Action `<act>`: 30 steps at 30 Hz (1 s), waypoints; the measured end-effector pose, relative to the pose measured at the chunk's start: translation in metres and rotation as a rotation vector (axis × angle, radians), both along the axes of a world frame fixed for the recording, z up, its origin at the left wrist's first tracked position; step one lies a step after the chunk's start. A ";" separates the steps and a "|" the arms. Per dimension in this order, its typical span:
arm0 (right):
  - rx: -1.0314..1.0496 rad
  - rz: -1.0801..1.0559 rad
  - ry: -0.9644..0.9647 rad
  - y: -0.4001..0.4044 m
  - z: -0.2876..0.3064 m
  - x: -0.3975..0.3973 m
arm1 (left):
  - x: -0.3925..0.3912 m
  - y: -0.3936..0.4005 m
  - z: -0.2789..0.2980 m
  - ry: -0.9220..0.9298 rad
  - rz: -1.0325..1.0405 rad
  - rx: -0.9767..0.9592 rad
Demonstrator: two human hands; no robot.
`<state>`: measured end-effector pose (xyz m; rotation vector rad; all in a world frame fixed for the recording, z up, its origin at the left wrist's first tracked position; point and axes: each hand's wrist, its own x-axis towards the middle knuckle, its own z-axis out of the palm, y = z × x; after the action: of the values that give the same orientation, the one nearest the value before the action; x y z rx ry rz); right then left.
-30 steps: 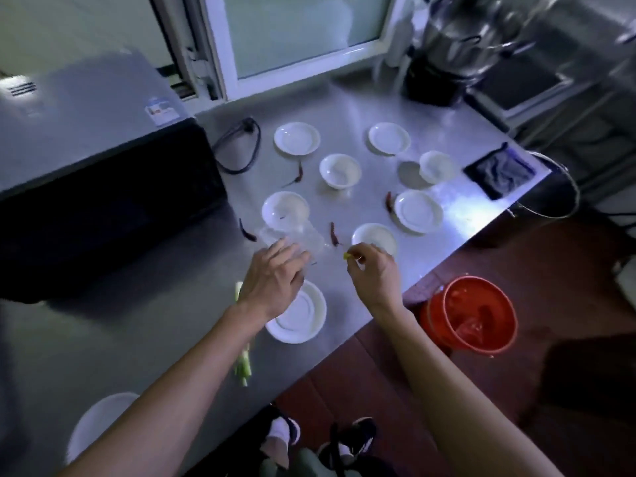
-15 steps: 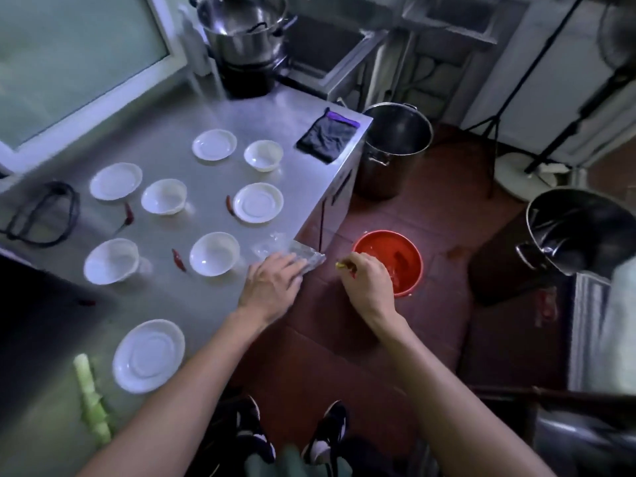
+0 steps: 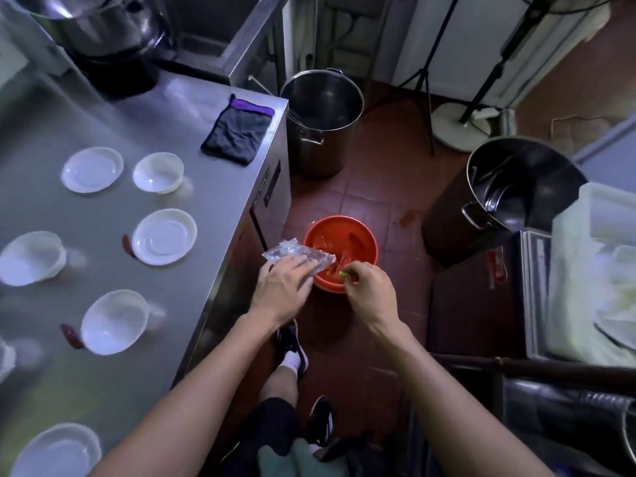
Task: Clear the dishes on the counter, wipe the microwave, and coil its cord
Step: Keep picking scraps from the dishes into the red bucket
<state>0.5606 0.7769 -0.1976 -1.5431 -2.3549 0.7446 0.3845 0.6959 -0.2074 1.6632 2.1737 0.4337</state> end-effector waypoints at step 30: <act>-0.430 -0.260 -0.045 0.215 -0.344 -0.001 | 0.000 0.235 -0.346 -0.615 0.133 -0.226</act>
<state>0.5597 0.9915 -0.5418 -2.0034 -2.0514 1.2162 0.3848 0.9307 -0.5531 1.0824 1.7910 0.6149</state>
